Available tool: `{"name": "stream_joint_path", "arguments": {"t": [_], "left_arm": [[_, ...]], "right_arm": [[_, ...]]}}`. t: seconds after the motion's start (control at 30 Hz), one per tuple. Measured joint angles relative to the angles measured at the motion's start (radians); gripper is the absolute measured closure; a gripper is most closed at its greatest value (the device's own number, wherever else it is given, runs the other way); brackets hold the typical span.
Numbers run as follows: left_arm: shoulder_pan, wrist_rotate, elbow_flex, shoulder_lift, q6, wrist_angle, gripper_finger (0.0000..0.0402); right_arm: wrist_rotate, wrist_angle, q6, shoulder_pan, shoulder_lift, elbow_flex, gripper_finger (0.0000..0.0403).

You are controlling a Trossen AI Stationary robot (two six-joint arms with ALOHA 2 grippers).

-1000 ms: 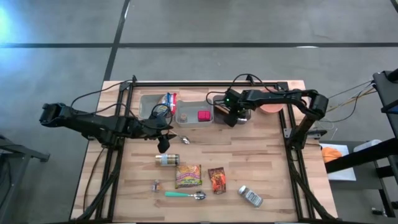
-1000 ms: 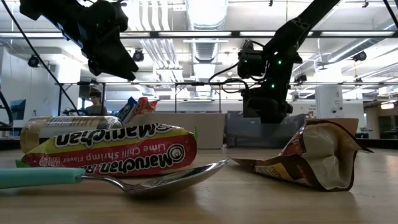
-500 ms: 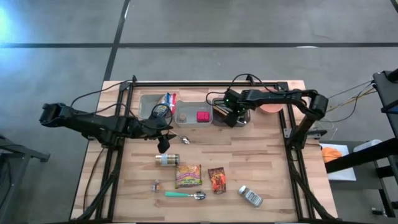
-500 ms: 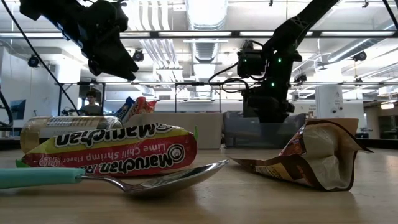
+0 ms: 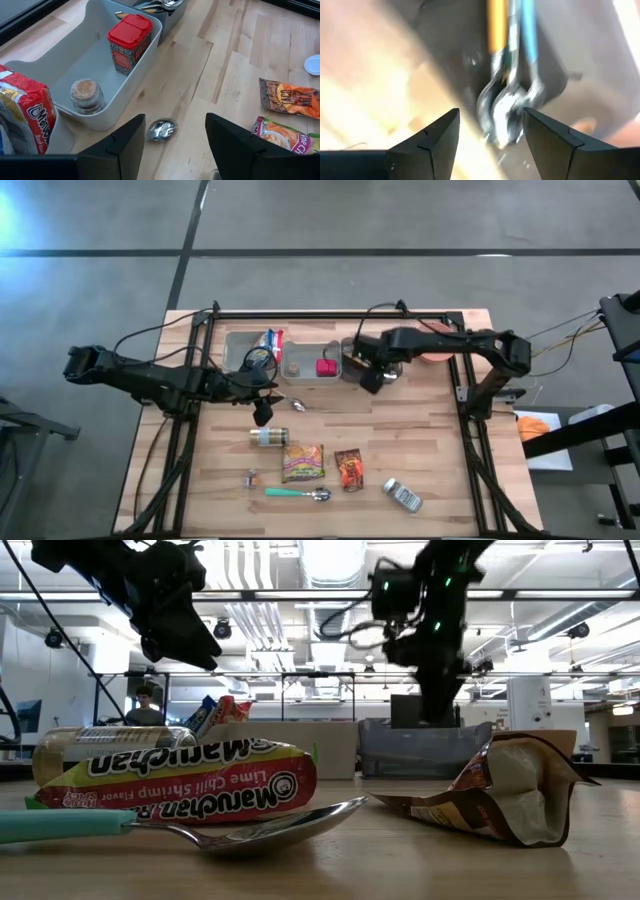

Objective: Pick & Place Food Item
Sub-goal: Put the white seasoning bottle into the right gray bin

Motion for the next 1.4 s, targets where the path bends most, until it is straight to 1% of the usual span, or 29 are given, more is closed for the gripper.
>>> {"name": "stream_joint_path", "arguments": {"t": [0.1, 0.27, 0.5, 0.63, 0.7, 0.9, 1.03, 1.23, 1.4], "left_arm": [[0.000, 0.000, 0.000, 0.000, -0.001, 0.000, 0.0188], [0.000, 0.000, 0.000, 0.000, -0.001, 0.002, 0.0188], [0.000, 0.000, 0.000, 0.000, -0.004, 0.006, 0.0188], [0.000, 0.000, 0.000, 0.000, -0.016, 0.007, 0.0188], [0.000, 0.000, 0.000, 0.000, -0.019, 0.007, 0.0188], [0.000, 0.002, 0.000, 0.000, -0.020, 0.006, 0.0188], [0.000, 0.008, 0.000, 0.000, -0.020, 0.002, 0.0188], [0.000, 0.008, 0.002, 0.000, -0.020, 0.003, 0.0188], [0.001, 0.008, 0.005, 0.000, -0.019, 0.007, 0.0188]], "right_arm": [[-0.001, -0.099, 0.097, 0.100, -0.028, 0.006, 0.0188], [-0.003, -0.206, 0.302, 0.298, -0.088, -0.002, 0.0188], [-0.039, -0.223, 0.605, 0.552, -0.146, 0.004, 0.0188], [-0.041, -0.223, 0.711, 0.662, -0.150, 0.004, 0.0188], [-0.055, -0.222, 0.739, 0.705, -0.148, 0.004, 0.0188], [-0.141, -0.210, 0.813, 0.814, -0.141, 0.004, 0.0188], [-0.177, -0.162, 0.867, 0.884, -0.141, 0.004, 0.0188], [-0.186, -0.017, 0.965, 0.964, -0.139, 0.002, 0.0188], [-0.186, 0.003, 1.099, 1.000, -0.101, 0.002, 0.0188]]}}
